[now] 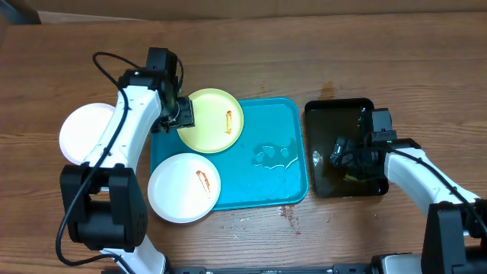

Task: Clean dirty plates on tray and stack at the side
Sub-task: 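Move the left gripper to the yellow-green plate and grip its rim, then slide the yellow-green plate rightward across the tray with the left gripper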

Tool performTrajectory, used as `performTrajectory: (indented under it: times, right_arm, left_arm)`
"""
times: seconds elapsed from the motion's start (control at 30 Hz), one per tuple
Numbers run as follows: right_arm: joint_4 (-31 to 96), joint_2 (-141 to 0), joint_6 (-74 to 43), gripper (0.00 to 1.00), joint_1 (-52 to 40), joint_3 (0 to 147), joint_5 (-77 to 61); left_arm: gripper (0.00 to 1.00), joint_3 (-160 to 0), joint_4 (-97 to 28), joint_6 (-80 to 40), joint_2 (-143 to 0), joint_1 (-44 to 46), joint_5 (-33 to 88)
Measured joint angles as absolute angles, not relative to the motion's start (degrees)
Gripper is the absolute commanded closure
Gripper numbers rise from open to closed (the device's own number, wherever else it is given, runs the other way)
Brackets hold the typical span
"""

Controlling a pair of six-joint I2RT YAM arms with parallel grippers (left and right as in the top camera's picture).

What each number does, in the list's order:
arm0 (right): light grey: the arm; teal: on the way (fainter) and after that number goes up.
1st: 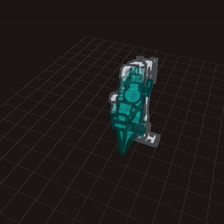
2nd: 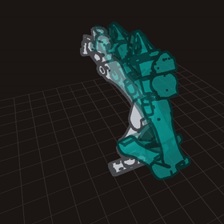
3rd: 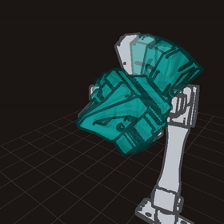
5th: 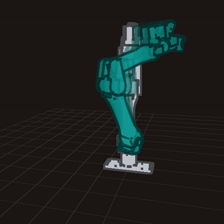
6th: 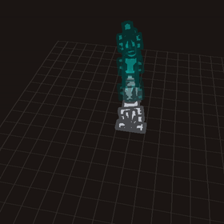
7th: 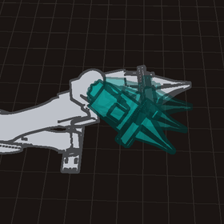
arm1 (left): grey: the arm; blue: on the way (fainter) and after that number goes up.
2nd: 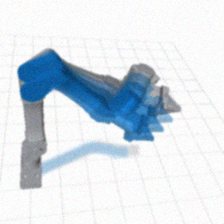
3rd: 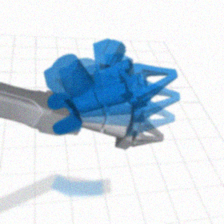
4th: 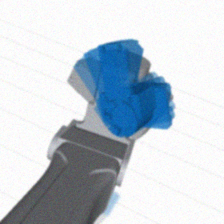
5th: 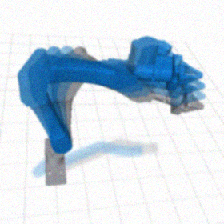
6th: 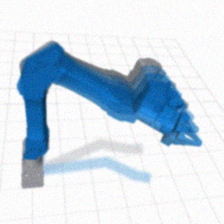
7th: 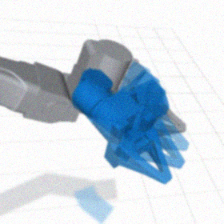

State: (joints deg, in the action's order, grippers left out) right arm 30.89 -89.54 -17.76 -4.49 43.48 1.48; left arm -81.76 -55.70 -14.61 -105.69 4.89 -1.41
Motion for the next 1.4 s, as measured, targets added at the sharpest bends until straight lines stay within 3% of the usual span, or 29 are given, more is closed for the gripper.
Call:
performTrajectory:
  times: [0.2, 0.3, 0.47, 0.7, 0.9, 1.07, 1.23, 1.27, 1.4]
  right_arm:
    - [30.9, -89.5, -17.8, 0.00, -4.5, 43.5, 1.5]
    - [30.9, -89.5, -17.8, 0.00, -4.5, 43.5, 1.5]
    - [31.0, -89.5, -17.8, 0.00, -4.5, 43.5, 1.5]
    - [30.9, -89.5, -17.8, 0.00, -4.5, 43.5, 1.5]
    - [31.4, -89.5, -17.8, 0.04, -4.5, 43.5, 1.5]
    - [33.9, -89.5, -17.7, 0.18, -4.5, 43.8, 1.7]
    - [34.5, -89.5, -17.6, 0.14, -4.5, 43.8, 1.7]
    - [34.5, -89.5, -17.7, 0.11, -4.5, 43.8, 1.7]
    - [34.5, -89.5, -17.6, 0.08, -4.5, 43.9, 1.5]
  left_arm:
    - [0.46, -76.2, -47.5, -14.6, -107.7, 4.9, -2.1]
    - [0.68, -74.6, -44.7, -14.6, -109.0, 4.9, -2.0]
    - [0.66, -74.2, -43.3, -14.6, -109.4, 4.9, -1.2]
    - [0.78, -70.9, -38.9, -14.6, -109.4, 4.9, 0.3]
    - [0.96, -70.2, -37.8, -14.6, -109.4, 4.9, 3.4]
    - [0.96, -70.2, -38.1, -14.6, -109.4, 4.9, 6.9]
    - [0.80, -70.1, -37.4, -14.6, -109.4, 4.9, 7.5]
    - [0.73, -70.1, -36.7, -14.6, -109.4, 4.9, 7.5]
    - [0.70, -69.9, -32.5, -14.1, -109.4, 4.9, 6.8]
